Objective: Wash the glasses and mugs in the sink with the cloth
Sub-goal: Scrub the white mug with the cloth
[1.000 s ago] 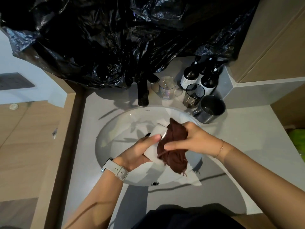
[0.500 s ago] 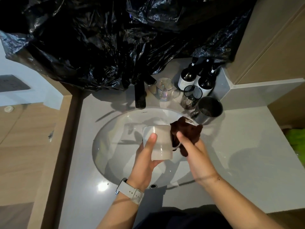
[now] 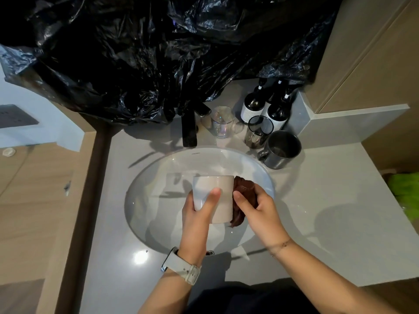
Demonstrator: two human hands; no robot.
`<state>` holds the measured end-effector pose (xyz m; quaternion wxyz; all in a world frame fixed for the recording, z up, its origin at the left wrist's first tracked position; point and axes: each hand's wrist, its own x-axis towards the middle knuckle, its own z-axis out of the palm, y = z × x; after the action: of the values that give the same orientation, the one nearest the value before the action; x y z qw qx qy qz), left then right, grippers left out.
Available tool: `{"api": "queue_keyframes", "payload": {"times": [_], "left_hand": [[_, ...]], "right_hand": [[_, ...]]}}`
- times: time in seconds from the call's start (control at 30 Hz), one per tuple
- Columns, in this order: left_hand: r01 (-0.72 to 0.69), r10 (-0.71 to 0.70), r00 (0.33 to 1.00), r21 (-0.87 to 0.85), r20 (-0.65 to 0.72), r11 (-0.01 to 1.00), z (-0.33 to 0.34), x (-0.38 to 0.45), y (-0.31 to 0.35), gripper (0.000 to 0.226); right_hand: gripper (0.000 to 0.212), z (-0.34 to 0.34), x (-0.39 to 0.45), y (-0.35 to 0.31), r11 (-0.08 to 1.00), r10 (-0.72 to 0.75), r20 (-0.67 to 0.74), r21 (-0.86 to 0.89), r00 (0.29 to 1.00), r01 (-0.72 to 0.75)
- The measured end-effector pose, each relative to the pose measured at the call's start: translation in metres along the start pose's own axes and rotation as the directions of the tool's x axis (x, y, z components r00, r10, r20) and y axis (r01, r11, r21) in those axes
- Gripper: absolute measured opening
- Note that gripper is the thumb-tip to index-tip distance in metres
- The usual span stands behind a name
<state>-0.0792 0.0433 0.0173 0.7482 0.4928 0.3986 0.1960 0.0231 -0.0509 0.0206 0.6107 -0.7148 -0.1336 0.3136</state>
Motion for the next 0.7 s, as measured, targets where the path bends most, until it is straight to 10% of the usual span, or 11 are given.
{"api": "queue_keyframes", "payload": {"times": [0.43, 0.7], "left_hand": [[0.351, -0.299, 0.935, -0.376, 0.191, 0.858, -0.009, 0.021, 0.015, 0.068], [0.340, -0.296, 0.940, -0.524, 0.169, 0.781, -0.022, 0.032, 0.013, 0.083]], "right_hand": [[0.016, 0.028, -0.012, 0.008, 0.988, -0.040, -0.210, 0.137, 0.977, 0.069], [0.023, -0.001, -0.004, -0.001, 0.938, -0.223, 0.176, -0.229, 0.959, 0.260]]}}
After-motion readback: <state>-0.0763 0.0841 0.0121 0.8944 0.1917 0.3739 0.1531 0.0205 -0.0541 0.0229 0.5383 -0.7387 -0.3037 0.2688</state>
